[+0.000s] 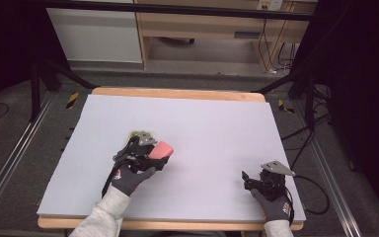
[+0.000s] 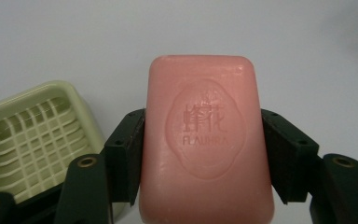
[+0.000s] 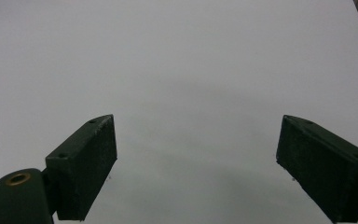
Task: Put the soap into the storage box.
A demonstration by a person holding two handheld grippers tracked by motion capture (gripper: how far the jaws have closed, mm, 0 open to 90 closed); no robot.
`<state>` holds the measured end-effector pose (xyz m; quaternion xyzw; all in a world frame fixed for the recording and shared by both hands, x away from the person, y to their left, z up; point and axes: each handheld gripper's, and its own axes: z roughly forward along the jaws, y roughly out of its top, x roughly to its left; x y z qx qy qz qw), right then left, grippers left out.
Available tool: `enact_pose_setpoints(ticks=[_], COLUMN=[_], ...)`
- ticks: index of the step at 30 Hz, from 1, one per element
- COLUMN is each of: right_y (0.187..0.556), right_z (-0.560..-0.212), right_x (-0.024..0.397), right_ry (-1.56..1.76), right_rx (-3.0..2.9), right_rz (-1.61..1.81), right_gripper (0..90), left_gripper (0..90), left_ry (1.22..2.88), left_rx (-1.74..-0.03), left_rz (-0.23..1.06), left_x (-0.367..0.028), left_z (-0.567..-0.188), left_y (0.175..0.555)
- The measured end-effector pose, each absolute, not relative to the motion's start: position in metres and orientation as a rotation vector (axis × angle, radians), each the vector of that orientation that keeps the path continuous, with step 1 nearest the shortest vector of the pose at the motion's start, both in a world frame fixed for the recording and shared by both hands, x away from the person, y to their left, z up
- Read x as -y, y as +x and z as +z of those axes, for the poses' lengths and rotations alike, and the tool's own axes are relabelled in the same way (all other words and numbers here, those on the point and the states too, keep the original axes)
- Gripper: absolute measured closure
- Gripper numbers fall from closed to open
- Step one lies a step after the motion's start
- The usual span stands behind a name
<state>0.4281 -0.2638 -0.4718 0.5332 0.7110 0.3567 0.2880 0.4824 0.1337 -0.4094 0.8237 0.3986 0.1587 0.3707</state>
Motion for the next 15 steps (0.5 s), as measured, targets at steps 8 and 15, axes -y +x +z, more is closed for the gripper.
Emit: enact_pose_setpoints(ticks=[8, 15], right_y=[0.428, 0.428], right_z=[-0.472, -0.473], right_x=[0.264, 0.265], right_ry=[1.428, 1.429], right_rx=[-1.896, -1.898], right_rz=[0.949, 0.948], right_gripper=[12.4, 12.4], left_gripper=[37.3, 37.3], left_ry=[2.077, 2.066], left_rx=[-1.073, -1.095], left_rz=[0.433, 0.449], left_x=[-0.156, -0.168], left_z=[-0.411, -0.411], left_y=[0.481, 0.482])
